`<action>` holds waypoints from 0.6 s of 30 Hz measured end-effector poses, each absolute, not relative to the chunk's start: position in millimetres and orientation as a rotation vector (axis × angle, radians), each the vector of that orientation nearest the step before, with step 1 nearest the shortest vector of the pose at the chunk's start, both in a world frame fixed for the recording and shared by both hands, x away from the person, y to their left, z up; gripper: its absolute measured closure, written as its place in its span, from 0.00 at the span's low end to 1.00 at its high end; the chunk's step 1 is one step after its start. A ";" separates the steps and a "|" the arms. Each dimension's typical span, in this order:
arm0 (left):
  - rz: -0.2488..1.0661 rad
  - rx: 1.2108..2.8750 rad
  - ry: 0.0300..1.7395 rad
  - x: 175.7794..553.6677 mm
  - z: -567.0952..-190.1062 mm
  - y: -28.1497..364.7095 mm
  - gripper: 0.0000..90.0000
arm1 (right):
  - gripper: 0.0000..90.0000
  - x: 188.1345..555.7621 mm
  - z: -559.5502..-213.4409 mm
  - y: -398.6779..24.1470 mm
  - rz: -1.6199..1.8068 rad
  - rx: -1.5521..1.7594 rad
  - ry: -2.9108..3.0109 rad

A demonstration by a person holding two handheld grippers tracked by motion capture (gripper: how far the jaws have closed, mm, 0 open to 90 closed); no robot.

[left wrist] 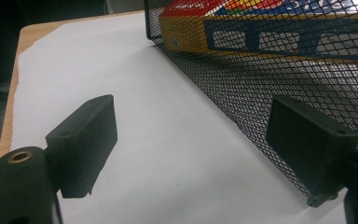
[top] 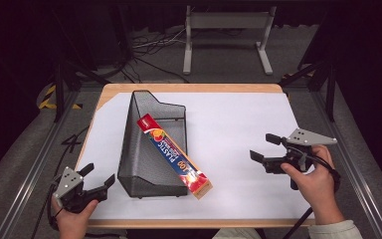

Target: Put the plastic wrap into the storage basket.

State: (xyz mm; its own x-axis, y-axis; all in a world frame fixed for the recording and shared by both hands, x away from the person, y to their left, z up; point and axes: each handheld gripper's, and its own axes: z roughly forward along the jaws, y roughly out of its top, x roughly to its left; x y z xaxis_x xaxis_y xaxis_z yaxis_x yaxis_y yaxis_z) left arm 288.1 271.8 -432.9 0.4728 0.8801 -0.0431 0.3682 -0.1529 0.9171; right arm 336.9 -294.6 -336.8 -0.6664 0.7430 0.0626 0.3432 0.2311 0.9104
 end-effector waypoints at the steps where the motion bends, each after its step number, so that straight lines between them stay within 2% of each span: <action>1: 0.648 1.735 1.071 288.4 -433.0 271.9 0.19 | 0.18 336.3 -339.9 -296.8 1.407 1.002 2.123; 9: 0.642 1.745 1.066 288.3 -433.4 270.5 0.19 | 0.18 329.0 -361.5 -306.1 1.367 0.927 2.101; 18: 0.647 1.750 1.061 288.3 -433.1 270.8 0.19 | 0.18 324.4 -384.6 -318.4 1.392 1.004 2.020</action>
